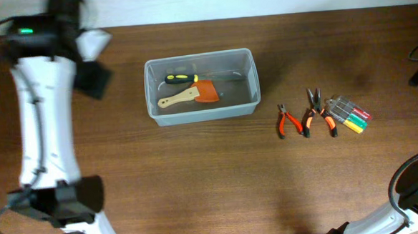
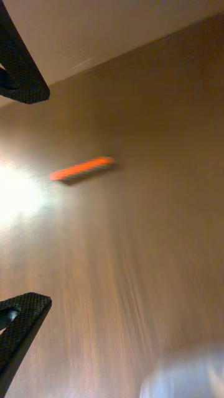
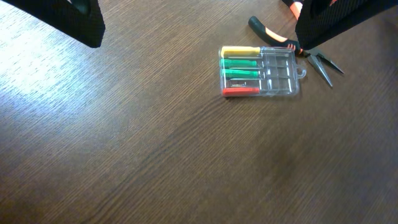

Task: Pack container
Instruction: 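Carry the file with the left gripper and release it into the container, then lower the left gripper onto the orange bit strip and grasp it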

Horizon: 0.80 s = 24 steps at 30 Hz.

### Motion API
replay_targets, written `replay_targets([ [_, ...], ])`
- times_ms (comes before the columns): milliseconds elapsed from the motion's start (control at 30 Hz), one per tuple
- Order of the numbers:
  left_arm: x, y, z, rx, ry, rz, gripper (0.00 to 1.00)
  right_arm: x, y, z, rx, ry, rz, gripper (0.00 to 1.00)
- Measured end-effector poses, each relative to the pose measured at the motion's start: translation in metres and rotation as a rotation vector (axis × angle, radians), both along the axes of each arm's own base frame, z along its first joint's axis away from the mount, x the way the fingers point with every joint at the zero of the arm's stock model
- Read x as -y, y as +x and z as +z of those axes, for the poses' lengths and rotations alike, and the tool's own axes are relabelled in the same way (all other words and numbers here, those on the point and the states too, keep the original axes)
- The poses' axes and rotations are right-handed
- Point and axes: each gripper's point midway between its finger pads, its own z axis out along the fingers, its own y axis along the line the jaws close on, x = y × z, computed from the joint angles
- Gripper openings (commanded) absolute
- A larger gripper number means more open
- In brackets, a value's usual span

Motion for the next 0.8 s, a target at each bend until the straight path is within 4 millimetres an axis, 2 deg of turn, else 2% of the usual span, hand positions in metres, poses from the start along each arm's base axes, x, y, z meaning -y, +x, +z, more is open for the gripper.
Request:
replay_targets([
  [67,-0.05,-0.011,-0.031,-0.06,-0.041,0.178,0.99,0.0,0.0,0.0,0.0,0.0,0.0,0.98],
  [167,-0.1,-0.024,-0.077,-0.106,-0.123,0.353,0.99,0.0,0.0,0.0,0.0,0.0,0.0,0.98],
  [267,-0.136,-0.042,-0.122,-0.145,-0.226,0.468,0.98,0.0,0.0,0.0,0.0,0.0,0.0,0.98],
  [333,-0.151,-0.051,-0.146,-0.161,-0.274,0.511,0.96,0.0,0.0,0.0,0.0,0.0,0.0,0.99],
  [467,-0.163,-0.06,-0.181,-0.197,-0.335,0.534,0.95,0.0,0.0,0.0,0.0,0.0,0.0,0.99],
  [700,-0.159,-0.063,-0.227,-0.287,-0.398,0.47,0.89,0.0,0.0,0.0,0.0,0.0,0.0,0.98],
  [800,-0.156,-0.064,-0.238,-0.311,-0.413,0.434,0.78,0.0,0.0,0.0,0.0,0.0,0.0,0.99],
])
